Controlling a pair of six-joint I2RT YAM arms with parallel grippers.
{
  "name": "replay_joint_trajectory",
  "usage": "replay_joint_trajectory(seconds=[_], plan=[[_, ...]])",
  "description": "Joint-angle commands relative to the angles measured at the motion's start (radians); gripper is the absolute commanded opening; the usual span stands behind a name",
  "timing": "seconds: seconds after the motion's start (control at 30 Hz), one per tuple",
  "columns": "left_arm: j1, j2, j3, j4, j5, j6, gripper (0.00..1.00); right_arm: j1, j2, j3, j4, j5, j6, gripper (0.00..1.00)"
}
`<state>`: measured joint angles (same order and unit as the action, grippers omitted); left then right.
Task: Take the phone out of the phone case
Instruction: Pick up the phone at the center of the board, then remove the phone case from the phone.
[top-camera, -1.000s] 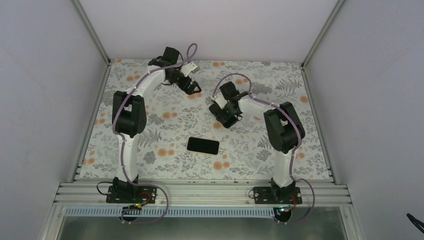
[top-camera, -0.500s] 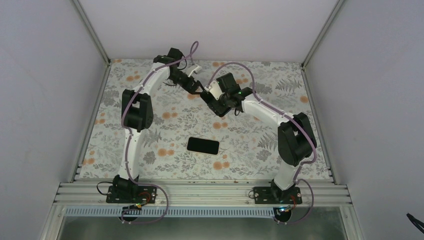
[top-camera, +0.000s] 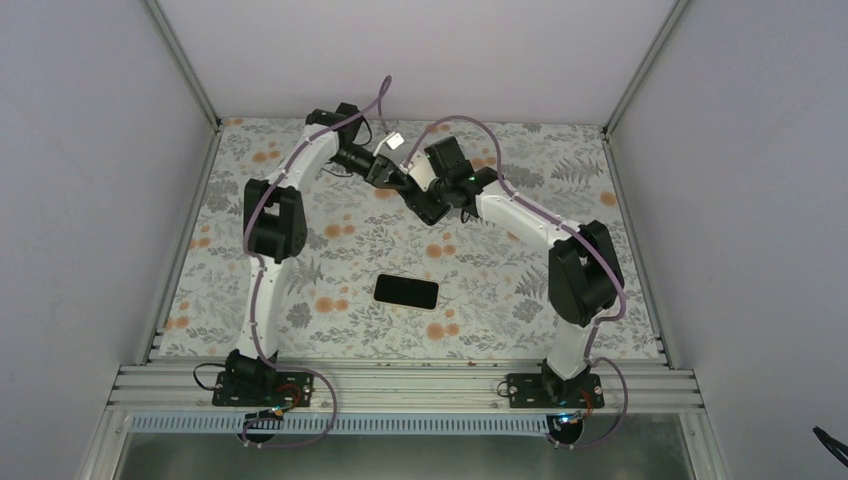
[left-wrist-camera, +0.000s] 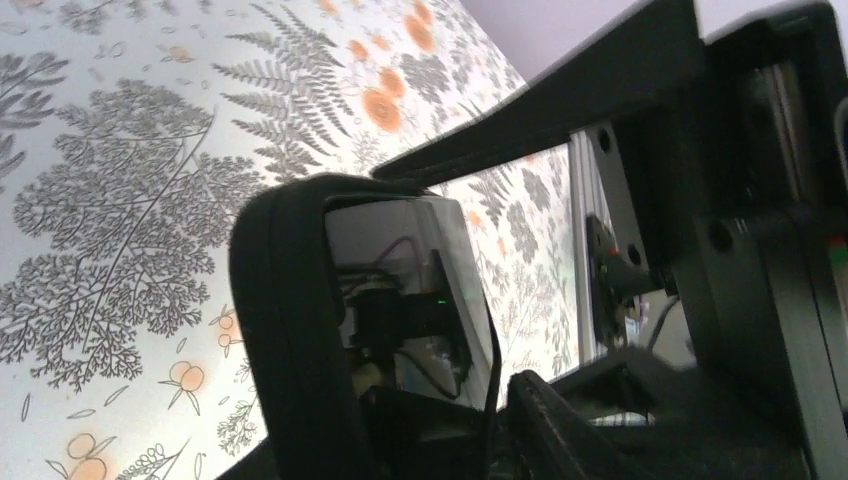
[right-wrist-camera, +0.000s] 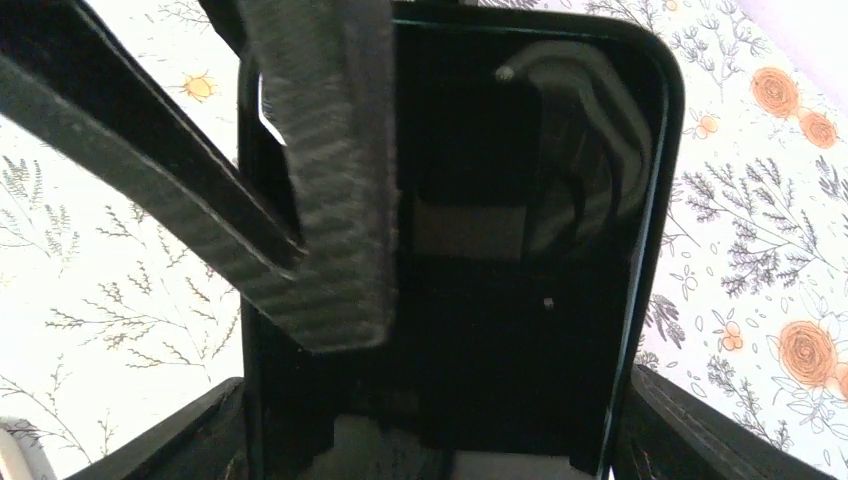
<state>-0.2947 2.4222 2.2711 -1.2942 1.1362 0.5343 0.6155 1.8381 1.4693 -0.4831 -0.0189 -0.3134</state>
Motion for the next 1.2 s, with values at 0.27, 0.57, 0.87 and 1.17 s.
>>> replay_joint_trajectory(seconds=[0.27,0.57,0.87,1.17], plan=[[0.000,-0.150,-0.134,-0.063,0.160,0.220,0.02,-0.033,-0.100,0.025,-0.093,-0.305,-0.110,0.90],[-0.001,-0.407,-0.327,-0.063,0.175,0.435,0.02,-0.275,-0.270,-0.027,-0.437,-0.797,-0.483,0.96],[-0.013,-0.586,-0.448,-0.063,0.149,0.534,0.02,-0.407,-0.211,0.034,-0.702,-1.039,-0.762,0.72],[-0.013,-0.582,-0.450,-0.063,0.146,0.525,0.02,-0.404,-0.218,0.008,-0.649,-1.120,-0.728,0.70]])
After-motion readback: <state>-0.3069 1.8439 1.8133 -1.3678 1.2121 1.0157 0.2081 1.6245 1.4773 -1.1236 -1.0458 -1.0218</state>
